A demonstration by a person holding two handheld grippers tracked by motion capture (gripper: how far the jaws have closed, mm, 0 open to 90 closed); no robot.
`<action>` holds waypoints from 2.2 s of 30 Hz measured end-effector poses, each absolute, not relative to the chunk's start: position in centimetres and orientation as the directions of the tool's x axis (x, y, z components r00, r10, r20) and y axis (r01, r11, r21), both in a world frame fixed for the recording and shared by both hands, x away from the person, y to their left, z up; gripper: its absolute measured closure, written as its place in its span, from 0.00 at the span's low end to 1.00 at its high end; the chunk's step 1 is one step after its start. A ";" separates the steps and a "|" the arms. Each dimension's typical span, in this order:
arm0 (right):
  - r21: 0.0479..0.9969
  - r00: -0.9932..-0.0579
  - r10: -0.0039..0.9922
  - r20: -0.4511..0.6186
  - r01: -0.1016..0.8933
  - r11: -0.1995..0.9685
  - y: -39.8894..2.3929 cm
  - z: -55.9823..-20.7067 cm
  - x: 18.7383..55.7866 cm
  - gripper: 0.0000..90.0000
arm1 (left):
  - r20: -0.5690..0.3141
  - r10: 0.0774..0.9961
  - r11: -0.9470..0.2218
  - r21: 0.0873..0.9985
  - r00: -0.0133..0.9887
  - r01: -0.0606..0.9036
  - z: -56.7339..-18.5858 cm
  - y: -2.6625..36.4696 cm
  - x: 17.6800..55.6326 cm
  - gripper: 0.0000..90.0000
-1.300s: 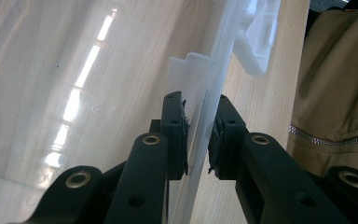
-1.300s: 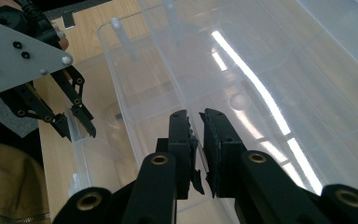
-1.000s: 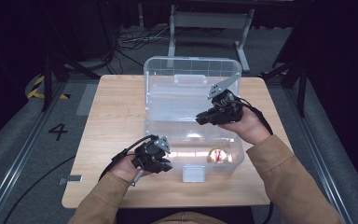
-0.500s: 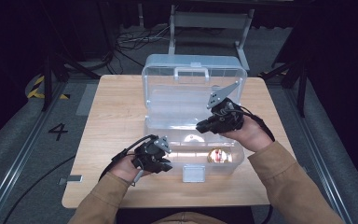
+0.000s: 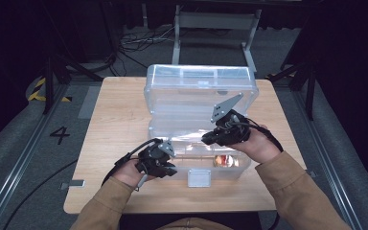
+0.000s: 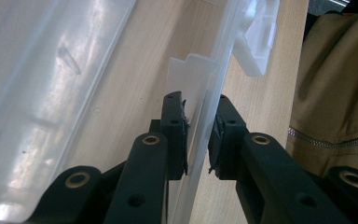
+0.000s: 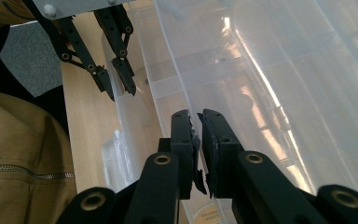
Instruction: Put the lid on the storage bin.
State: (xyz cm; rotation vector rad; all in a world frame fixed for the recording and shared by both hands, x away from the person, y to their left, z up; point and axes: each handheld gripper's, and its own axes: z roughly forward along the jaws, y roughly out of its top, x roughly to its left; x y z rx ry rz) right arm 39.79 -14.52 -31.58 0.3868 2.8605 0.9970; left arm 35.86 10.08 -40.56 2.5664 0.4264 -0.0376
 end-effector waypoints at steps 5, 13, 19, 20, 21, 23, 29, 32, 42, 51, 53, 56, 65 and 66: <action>0.619 -0.965 0.261 -0.004 0.202 0.759 -14.6 -31.8 39.5 0.92 | -0.111 0.293 -0.809 0.501 0.950 0.308 -40.6 10.1 35.9 0.87; 0.619 -0.963 0.270 0.001 0.212 0.756 -14.6 -31.9 39.4 0.92 | -0.114 0.294 -0.807 0.502 0.949 0.311 -40.6 10.1 35.8 0.87; 0.620 -0.962 0.274 0.011 0.221 0.753 -14.7 -31.9 39.4 0.92 | -0.112 0.293 -0.808 0.502 0.950 0.308 -40.6 10.1 35.9 0.87; 0.619 -0.962 0.274 0.013 0.223 0.753 -14.7 -32.0 39.4 0.92 | -0.112 0.291 -0.808 0.503 0.950 0.306 -40.6 10.1 35.9 0.87; 0.618 -0.962 0.273 0.017 0.225 0.753 -14.7 -32.0 39.4 0.92 | -0.110 0.291 -0.808 0.503 0.950 0.306 -40.6 10.1 35.9 0.87; 0.617 -0.962 0.274 0.024 0.230 0.753 -14.7 -32.0 39.4 0.92 | -0.114 0.292 -0.808 0.502 0.950 0.309 -40.6 10.1 35.9 0.87; 0.618 -0.961 0.275 0.036 0.238 0.749 -14.8 -32.0 39.5 0.92 | -0.114 0.294 -0.807 0.502 0.949 0.310 -40.6 10.1 35.8 0.87; 0.619 -0.960 0.276 0.037 0.239 0.748 -14.8 -32.0 39.5 0.92 | -0.115 0.294 -0.807 0.502 0.949 0.311 -40.6 10.1 35.8 0.87; 0.624 -0.958 0.284 0.035 0.242 0.742 -14.8 -32.0 39.5 0.93 | -0.138 0.281 -0.813 0.491 0.950 0.312 -40.2 10.1 35.8 0.77; 0.626 -0.958 0.284 0.031 0.240 0.742 -14.8 -32.1 39.4 0.93 | -0.159 0.304 -0.734 0.590 0.939 0.337 -37.0 12.2 35.4 0.68; 0.626 -0.958 0.285 0.030 0.240 0.742 -14.8 -32.1 39.3 0.93 | -0.165 0.323 -0.703 0.617 0.932 0.353 -36.5 12.9 35.5 0.69; 0.627 -0.958 0.285 0.030 0.240 0.741 -14.8 -32.1 39.3 0.93 | -0.165 0.342 -0.672 0.646 0.925 0.363 -35.9 13.6 35.4 0.72; 0.630 -0.957 0.289 0.027 0.241 0.738 -14.9 -32.2 39.1 0.93 | -0.199 0.337 -0.535 0.764 0.920 0.361 -34.0 15.1 35.1 0.83; 0.630 -0.957 0.289 0.027 0.241 0.738 -14.9 -32.2 39.1 0.93 | -0.201 0.349 -0.514 0.776 0.915 0.366 -33.8 15.3 35.1 0.84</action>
